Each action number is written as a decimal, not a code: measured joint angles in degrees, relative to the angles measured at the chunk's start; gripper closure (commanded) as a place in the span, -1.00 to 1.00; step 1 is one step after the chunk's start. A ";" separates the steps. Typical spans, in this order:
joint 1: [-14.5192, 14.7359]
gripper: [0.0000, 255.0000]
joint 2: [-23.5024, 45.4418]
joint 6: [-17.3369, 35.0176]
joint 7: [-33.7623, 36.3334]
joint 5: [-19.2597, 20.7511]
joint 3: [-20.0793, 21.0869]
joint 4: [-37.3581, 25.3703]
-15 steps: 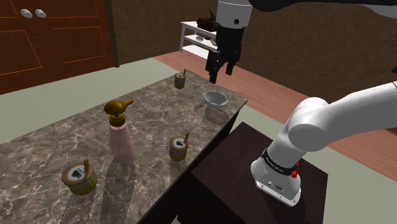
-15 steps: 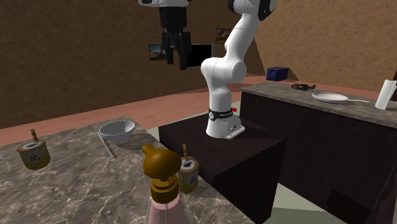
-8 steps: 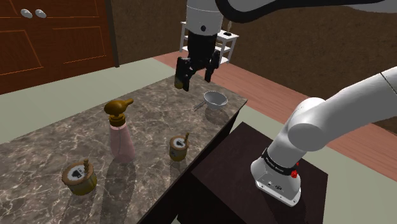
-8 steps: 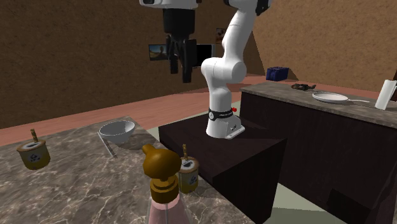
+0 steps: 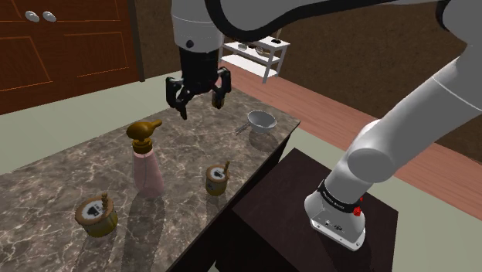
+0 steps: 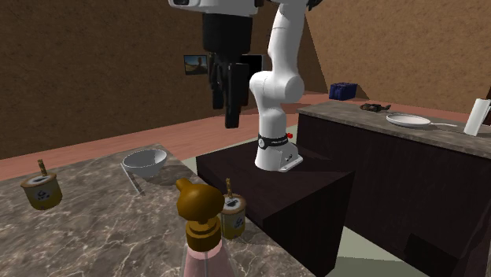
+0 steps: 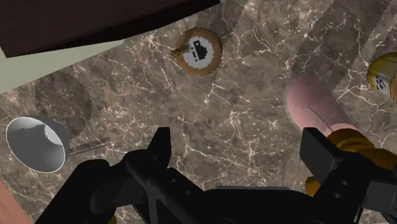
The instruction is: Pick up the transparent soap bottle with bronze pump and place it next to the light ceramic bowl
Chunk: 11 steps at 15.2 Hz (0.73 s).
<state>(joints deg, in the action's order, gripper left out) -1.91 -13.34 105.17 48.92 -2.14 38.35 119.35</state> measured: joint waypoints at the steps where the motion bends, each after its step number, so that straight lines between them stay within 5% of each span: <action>1: -0.25 -1.00 2.71 0.25 2.76 1.70 1.52 -2.06; 5: 0.37 -1.00 14.93 0.15 14.54 10.63 6.07 -10.96; 11: 8.42 -1.00 32.66 -4.41 28.44 24.22 5.72 -26.95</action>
<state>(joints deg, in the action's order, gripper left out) 6.52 19.32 100.76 77.36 22.08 44.07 92.40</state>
